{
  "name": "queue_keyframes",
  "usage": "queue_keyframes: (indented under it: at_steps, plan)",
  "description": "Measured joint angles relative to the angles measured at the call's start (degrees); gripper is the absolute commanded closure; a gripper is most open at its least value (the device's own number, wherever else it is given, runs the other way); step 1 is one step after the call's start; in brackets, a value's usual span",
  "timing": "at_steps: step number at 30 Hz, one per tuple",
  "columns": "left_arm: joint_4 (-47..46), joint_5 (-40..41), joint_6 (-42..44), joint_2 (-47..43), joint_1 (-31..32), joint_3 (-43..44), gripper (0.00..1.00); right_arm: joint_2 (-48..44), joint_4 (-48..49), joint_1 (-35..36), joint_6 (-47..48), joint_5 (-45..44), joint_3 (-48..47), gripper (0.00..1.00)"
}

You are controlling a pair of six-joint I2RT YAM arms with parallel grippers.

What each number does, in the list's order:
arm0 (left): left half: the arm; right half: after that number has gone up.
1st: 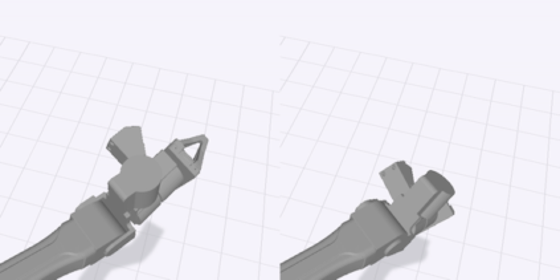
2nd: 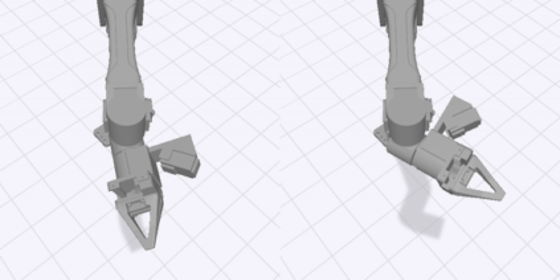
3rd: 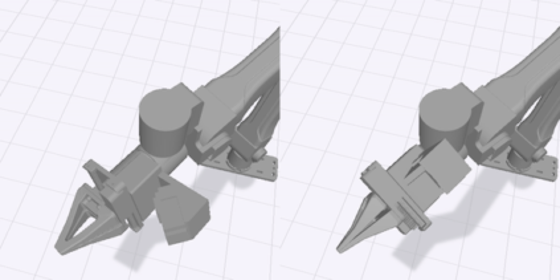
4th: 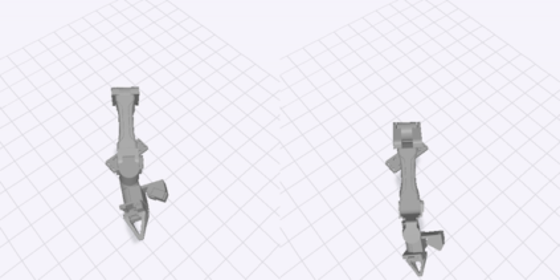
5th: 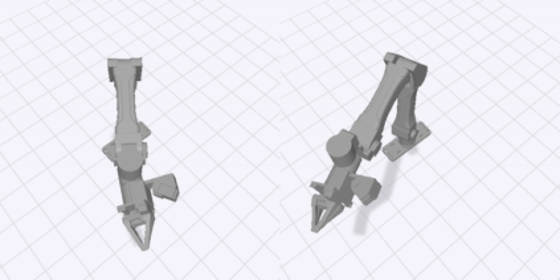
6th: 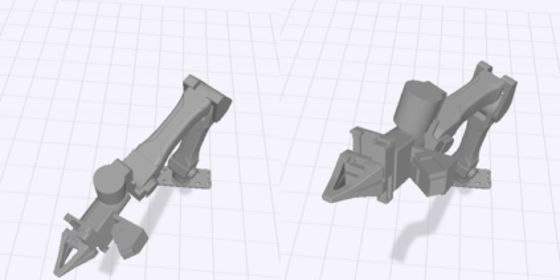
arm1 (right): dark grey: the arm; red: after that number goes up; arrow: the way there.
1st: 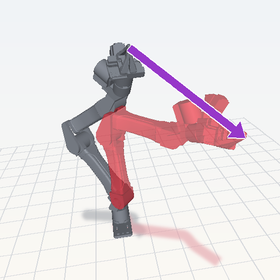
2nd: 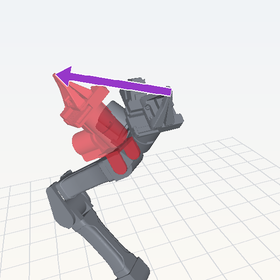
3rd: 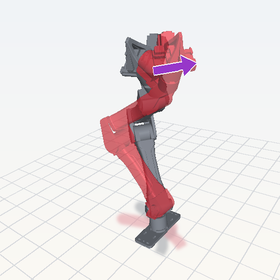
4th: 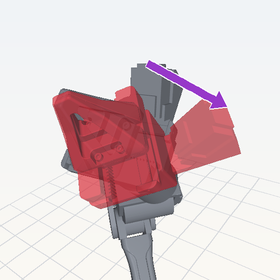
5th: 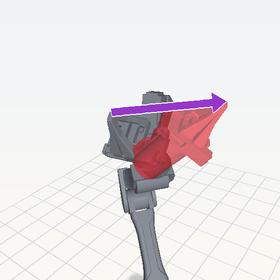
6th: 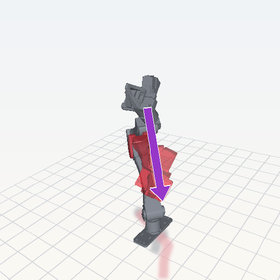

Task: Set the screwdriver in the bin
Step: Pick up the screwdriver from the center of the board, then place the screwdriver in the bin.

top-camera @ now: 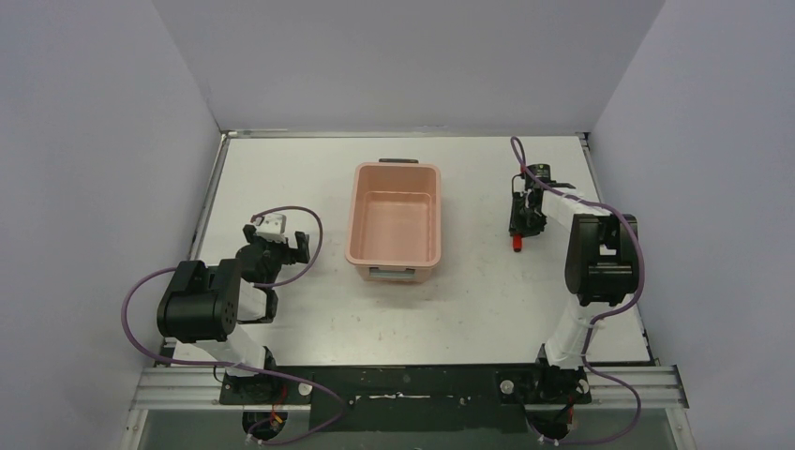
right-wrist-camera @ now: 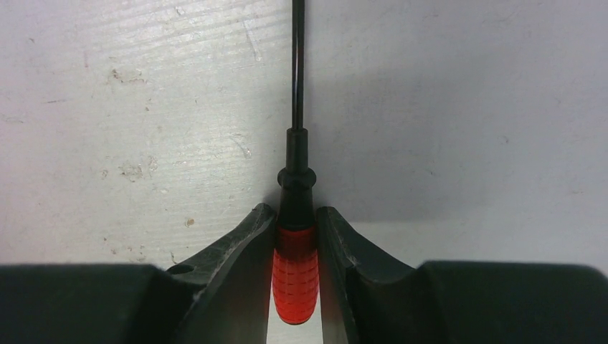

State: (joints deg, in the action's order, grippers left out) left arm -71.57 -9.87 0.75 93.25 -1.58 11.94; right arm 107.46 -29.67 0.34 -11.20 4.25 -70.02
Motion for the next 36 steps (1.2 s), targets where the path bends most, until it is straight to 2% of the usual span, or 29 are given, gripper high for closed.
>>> queue_keyframes:
  at_steps: [9,23,36]
  plan:
    - [0.00,0.00,0.00,0.00,0.00,0.00,0.03,-1.62,-3.48,0.00,0.02,-0.24,-1.20,0.78]
    - [0.00,0.00,0.00,0.00,0.00,0.00,0.03,-20.57,-8.13,0.02,1.40,-1.57,-7.98,0.78]
    - [0.00,0.00,0.00,0.00,0.00,0.00,0.03,-28.20,-8.02,0.02,3.26,-1.88,-7.98,0.79]
